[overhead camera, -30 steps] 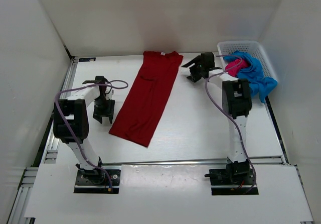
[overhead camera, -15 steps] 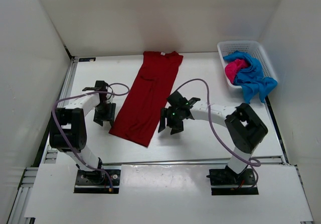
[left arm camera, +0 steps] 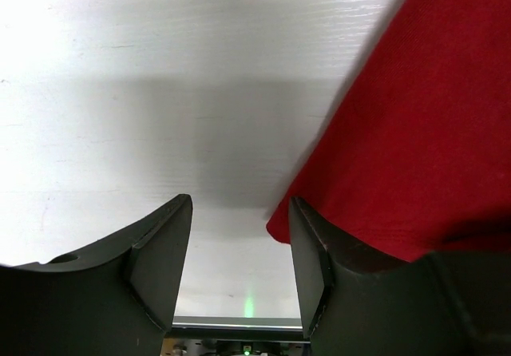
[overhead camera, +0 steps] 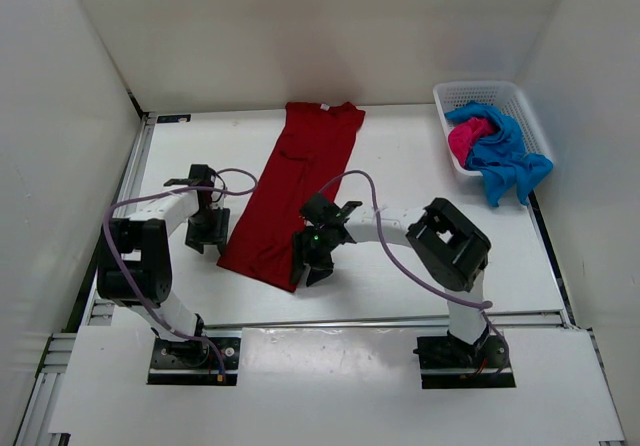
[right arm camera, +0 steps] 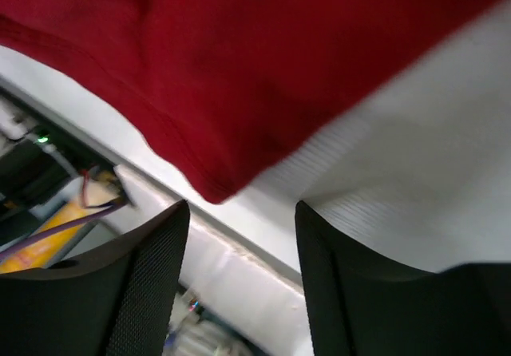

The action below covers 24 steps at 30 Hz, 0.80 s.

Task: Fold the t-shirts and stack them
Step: Rotate the tshirt 90 degrees

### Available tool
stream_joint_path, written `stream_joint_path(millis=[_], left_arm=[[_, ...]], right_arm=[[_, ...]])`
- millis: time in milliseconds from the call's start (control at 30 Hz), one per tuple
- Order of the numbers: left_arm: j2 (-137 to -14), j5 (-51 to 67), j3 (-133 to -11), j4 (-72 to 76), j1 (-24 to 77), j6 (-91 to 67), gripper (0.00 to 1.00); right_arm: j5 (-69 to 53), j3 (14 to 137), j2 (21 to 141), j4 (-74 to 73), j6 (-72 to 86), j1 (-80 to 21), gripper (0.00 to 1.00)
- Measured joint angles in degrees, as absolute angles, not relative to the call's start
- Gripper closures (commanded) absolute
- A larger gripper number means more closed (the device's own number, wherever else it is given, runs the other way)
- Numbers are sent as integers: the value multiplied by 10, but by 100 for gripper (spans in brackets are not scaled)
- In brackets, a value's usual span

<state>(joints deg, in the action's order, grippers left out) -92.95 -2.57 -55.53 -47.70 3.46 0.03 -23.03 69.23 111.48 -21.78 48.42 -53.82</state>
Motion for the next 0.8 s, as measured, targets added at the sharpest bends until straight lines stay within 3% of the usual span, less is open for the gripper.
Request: stream_joint_path(millis=[67, 200, 267, 567, 733, 800], left_arm=[[-924, -28, -551, -475, 35, 0, 37], [-910, -33, -540, -475, 35, 0, 37], [-902, -37, -536, -476, 35, 0, 37], [-878, -49, -528, -481, 64, 0, 37], [-878, -47, -528, -498, 167, 0, 37], [-877, -43, -528, -502, 229, 0, 37]], right_arm=[[-261, 708, 1137, -215, 492, -533, 51], [-312, 736, 1180, -210, 507, -525, 73], [-336, 736, 1195, -200, 512, -516, 100], [-335, 592, 1111, -124, 503, -456, 100], [-328, 535, 1053, -213, 432, -428, 100], [-330, 518, 1039, -240, 400, -429, 95]])
